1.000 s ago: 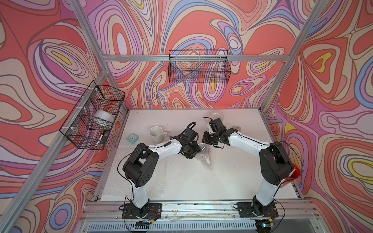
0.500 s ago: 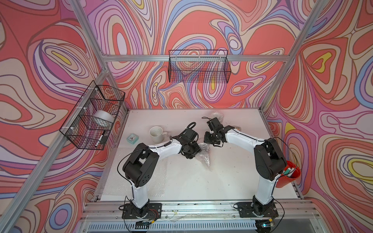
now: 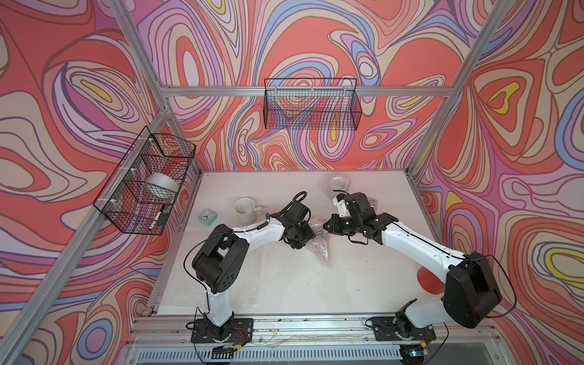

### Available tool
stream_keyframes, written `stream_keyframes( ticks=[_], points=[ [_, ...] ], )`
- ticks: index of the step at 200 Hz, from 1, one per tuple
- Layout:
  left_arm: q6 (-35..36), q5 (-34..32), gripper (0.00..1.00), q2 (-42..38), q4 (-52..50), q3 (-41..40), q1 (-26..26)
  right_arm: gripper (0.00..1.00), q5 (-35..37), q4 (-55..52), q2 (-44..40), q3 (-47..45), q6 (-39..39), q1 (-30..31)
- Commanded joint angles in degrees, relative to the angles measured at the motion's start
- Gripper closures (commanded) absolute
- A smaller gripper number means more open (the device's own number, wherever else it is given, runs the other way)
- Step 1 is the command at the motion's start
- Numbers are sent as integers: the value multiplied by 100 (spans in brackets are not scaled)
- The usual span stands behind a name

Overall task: Wrap mugs in bubble wrap
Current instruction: Stick the tape on the bubble wrap.

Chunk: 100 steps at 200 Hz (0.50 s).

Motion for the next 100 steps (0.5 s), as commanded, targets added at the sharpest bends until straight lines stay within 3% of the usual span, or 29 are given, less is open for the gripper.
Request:
stream_keyframes(
  ticks=[1,48,100],
  points=[
    [42,-88,50,111,-373,46,18,100,-906,315,196,-98,8,33],
    [55,-118,50,82,-406,28,19,100,-1167,518,423,-243,134,26],
    [69,-109,50,101,-403,29,14,100,-969,190,705,-476,114,25]
  ],
)
